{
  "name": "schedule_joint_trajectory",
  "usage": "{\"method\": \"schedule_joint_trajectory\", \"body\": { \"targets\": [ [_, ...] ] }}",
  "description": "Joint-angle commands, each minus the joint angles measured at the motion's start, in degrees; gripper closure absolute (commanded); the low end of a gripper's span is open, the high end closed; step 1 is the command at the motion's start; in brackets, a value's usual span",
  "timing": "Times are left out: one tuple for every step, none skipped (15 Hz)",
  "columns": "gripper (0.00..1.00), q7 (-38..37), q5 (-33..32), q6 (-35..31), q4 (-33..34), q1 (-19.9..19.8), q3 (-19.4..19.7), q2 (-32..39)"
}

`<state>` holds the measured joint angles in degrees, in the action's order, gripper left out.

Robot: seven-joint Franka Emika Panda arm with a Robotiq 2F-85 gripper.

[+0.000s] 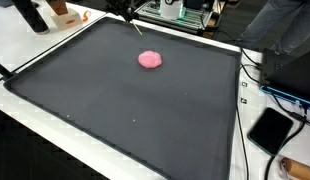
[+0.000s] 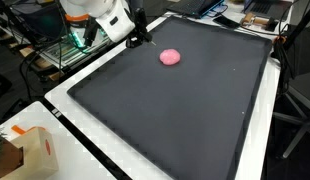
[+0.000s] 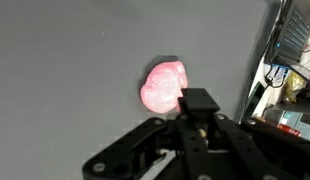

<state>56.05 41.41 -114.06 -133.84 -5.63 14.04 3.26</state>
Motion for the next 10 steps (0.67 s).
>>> {"method": "schedule_joint_trajectory", "body": {
  "targets": [
    [0.97,-0.8,1.2,2.3,4.3,-2.4,-2.2,4.8],
    [0.97,-1.5,1.0,2.6,5.5,-2.7,-2.6,5.9],
    [0.97,-2.2,0.8,2.5,6.4,-2.9,-3.0,6.9],
    [0.97,-3.0,0.6,2.6,7.5,-3.1,-3.5,7.8],
    [0.97,-3.7,0.4,2.5,8.5,-3.3,-3.9,8.8],
    [0.97,-4.5,0.2,2.6,9.6,-3.4,-4.3,9.7],
    [0.97,-5.3,-0.1,2.5,10.5,-3.5,-4.7,10.4],
    [0.97,-6.2,-0.3,2.5,11.8,-3.6,-5.1,11.3],
    [0.97,-6.9,-0.4,2.5,12.7,-3.7,-5.5,11.9],
    [0.97,-7.9,-0.7,2.6,13.9,-3.7,-5.9,12.7]
  ]
}}
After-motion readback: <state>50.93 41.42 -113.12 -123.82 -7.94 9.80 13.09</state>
